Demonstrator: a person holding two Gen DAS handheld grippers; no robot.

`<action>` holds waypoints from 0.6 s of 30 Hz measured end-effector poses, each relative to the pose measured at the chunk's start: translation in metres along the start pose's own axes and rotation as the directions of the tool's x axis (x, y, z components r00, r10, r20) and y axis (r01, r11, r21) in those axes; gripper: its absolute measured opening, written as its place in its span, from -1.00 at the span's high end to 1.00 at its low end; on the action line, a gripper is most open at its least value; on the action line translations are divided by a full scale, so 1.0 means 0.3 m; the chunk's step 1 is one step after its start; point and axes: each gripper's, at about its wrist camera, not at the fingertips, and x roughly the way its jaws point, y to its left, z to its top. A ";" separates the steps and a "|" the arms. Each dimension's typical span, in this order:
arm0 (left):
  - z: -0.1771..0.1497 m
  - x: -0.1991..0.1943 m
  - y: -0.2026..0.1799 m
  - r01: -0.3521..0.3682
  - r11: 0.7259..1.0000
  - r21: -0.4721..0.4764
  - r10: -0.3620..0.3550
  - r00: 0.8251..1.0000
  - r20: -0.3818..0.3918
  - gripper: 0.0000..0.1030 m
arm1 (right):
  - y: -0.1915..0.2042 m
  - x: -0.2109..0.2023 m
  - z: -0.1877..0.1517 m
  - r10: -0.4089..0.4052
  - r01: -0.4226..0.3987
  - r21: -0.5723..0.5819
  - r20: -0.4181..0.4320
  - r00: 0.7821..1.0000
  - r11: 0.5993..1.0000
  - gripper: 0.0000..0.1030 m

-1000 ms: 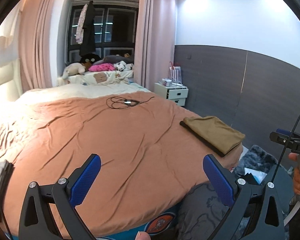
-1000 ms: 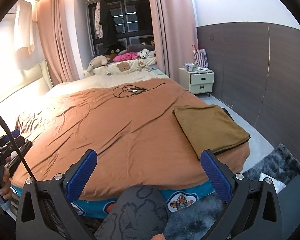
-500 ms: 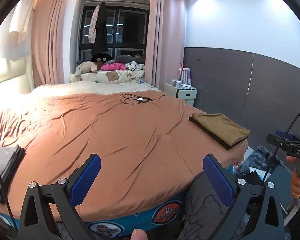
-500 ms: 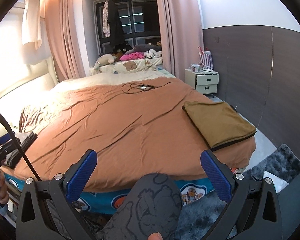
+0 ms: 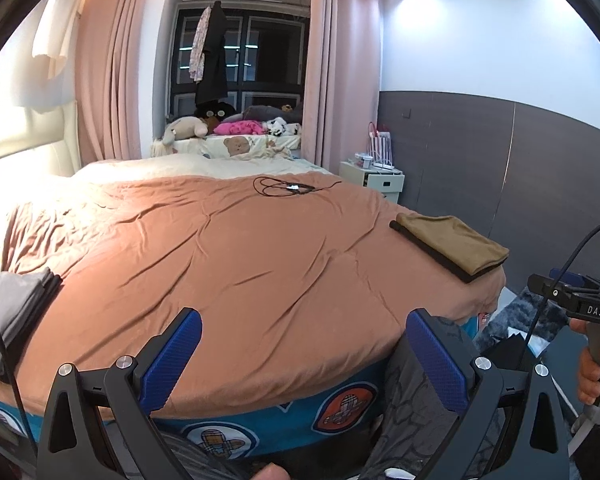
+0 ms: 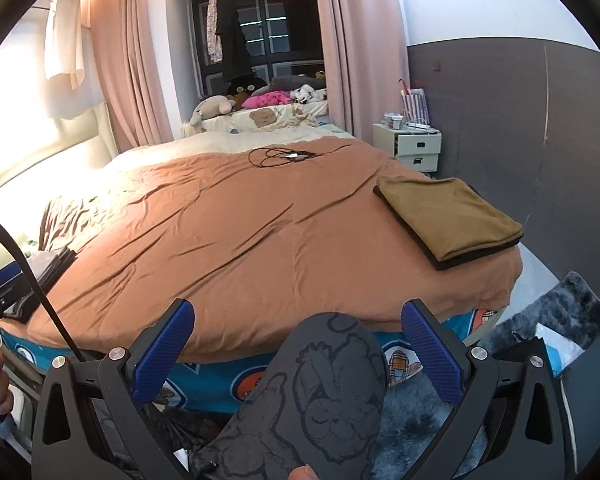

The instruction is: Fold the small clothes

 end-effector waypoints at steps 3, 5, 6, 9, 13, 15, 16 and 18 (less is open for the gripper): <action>-0.011 0.005 -0.001 -0.004 1.000 -0.001 0.003 1.000 -0.007 -0.99 | 0.019 -0.006 -0.021 -0.003 0.003 0.002 0.007 1.000 1.000 -1.00; -0.015 0.004 0.002 -0.005 1.000 -0.001 0.005 1.000 -0.008 -0.99 | 0.018 -0.002 -0.026 -0.002 0.002 0.007 0.006 1.000 1.000 -1.00; -0.019 0.003 0.005 -0.005 1.000 -0.002 0.005 1.000 -0.008 -0.99 | 0.018 0.000 -0.028 -0.001 0.001 0.012 0.004 1.000 1.000 -1.00; -0.022 0.004 0.007 -0.002 1.000 -0.007 0.002 1.000 -0.008 -0.99 | 0.013 0.003 -0.036 -0.007 0.008 0.014 -0.002 1.000 1.000 -1.00; -0.026 0.012 0.010 0.000 1.000 -0.008 0.000 1.000 -0.013 -0.99 | 0.006 0.003 -0.044 -0.005 0.005 0.023 -0.004 1.000 1.000 -1.00; -0.027 0.012 0.009 0.000 1.000 -0.007 0.000 1.000 -0.012 -0.99 | 0.003 0.000 -0.043 -0.009 0.009 0.021 -0.005 1.000 1.000 -1.00; -0.027 0.012 0.009 -0.002 1.000 -0.007 0.001 1.000 -0.012 -0.99 | 0.004 -0.001 -0.041 -0.009 0.009 0.021 -0.006 1.000 1.000 -1.00; -0.027 0.011 0.014 -0.005 1.000 -0.011 0.005 1.000 -0.011 -0.99 | 0.005 -0.004 -0.039 -0.010 0.010 0.020 -0.005 1.000 1.000 -1.00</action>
